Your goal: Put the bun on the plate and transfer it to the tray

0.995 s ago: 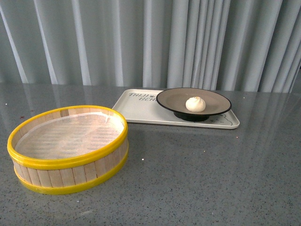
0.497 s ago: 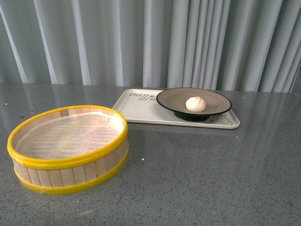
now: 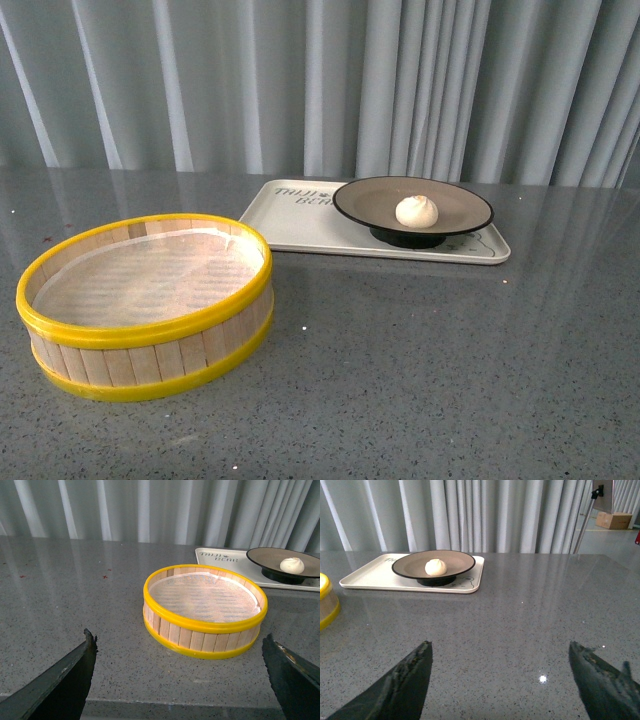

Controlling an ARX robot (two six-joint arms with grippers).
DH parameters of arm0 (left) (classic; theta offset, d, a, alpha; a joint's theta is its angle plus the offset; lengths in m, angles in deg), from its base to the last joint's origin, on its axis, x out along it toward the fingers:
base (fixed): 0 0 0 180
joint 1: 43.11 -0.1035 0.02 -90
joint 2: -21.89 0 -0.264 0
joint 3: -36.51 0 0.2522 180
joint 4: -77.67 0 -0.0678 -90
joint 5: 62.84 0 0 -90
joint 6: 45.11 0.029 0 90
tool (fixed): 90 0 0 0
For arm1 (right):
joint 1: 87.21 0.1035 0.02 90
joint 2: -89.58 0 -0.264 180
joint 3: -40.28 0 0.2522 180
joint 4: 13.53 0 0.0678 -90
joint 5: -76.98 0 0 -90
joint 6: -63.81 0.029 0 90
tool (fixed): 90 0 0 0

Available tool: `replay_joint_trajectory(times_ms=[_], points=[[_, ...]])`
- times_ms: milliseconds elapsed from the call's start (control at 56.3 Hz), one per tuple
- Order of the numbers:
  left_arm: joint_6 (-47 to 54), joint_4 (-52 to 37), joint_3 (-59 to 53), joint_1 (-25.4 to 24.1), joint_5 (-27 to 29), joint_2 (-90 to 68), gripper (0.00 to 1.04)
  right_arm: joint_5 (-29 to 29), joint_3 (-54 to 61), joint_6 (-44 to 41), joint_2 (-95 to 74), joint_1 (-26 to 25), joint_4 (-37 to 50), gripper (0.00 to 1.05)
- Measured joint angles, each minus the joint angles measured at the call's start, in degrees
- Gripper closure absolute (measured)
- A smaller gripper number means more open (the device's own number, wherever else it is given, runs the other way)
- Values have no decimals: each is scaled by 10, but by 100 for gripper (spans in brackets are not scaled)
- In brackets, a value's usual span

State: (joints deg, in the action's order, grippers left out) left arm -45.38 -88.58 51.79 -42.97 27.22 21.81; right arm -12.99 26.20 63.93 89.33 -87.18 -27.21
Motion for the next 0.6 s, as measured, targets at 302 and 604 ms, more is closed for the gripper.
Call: replay_joint_trajectory(times_ms=[302,604], points=[[0,0,0,0,0,0,7,0,0,0,0,0,0,8],[0,0,0,0,0,0,7,0,0,0,0,0,0,8]])
